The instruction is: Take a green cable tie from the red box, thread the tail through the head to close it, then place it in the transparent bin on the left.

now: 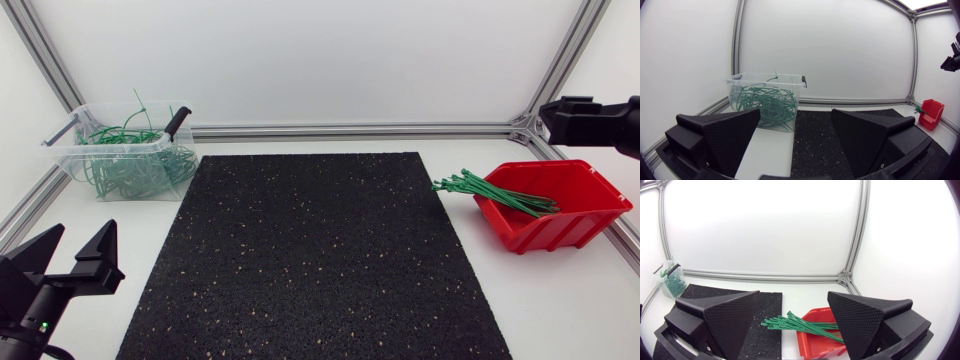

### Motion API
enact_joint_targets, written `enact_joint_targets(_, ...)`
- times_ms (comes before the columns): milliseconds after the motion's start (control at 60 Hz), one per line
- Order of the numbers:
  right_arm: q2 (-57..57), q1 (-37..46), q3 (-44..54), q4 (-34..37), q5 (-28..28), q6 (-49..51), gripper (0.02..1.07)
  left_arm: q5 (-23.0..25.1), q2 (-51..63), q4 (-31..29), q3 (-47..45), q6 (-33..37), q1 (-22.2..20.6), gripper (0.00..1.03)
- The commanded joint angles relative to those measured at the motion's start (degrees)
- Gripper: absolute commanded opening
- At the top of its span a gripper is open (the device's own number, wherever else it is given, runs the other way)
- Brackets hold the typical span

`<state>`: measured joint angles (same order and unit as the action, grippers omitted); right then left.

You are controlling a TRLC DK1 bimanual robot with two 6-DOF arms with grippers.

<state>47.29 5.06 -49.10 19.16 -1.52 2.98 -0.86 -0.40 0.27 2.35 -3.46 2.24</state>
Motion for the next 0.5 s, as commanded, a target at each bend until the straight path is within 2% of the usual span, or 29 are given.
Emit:
enact_joint_targets(0, 4.5, 0.6, -4.6, 3.1, -1.4, 0.2, 0.99, 0.1, -0.3, -1.0, -2.3, -1.3, 0.0, 0.99)
enact_joint_targets(100, 7.7, 1.6, -6.6, 3.7, -5.4, 0.5, 0.99, 0.1, -0.3, -1.0, -2.3, -1.2, 0.0, 0.99)
enact_joint_targets(250, 14.9, 7.8, -9.9, 4.0, -20.1, 0.4, 0.99, 0.1, -0.4, -1.0, -2.3, -1.3, 0.0, 0.99)
enact_joint_targets(367, 21.3, 10.3, -14.0, 5.2, -21.9, 3.3, 0.99, 0.1, -0.4, -1.0, -2.3, -1.3, -0.1, 0.99)
enact_joint_targets(483, 27.4, 10.3, -19.7, 11.5, -21.9, 14.2, 0.99, 0.1, -0.3, -1.0, -2.3, -1.2, -0.1, 0.99)
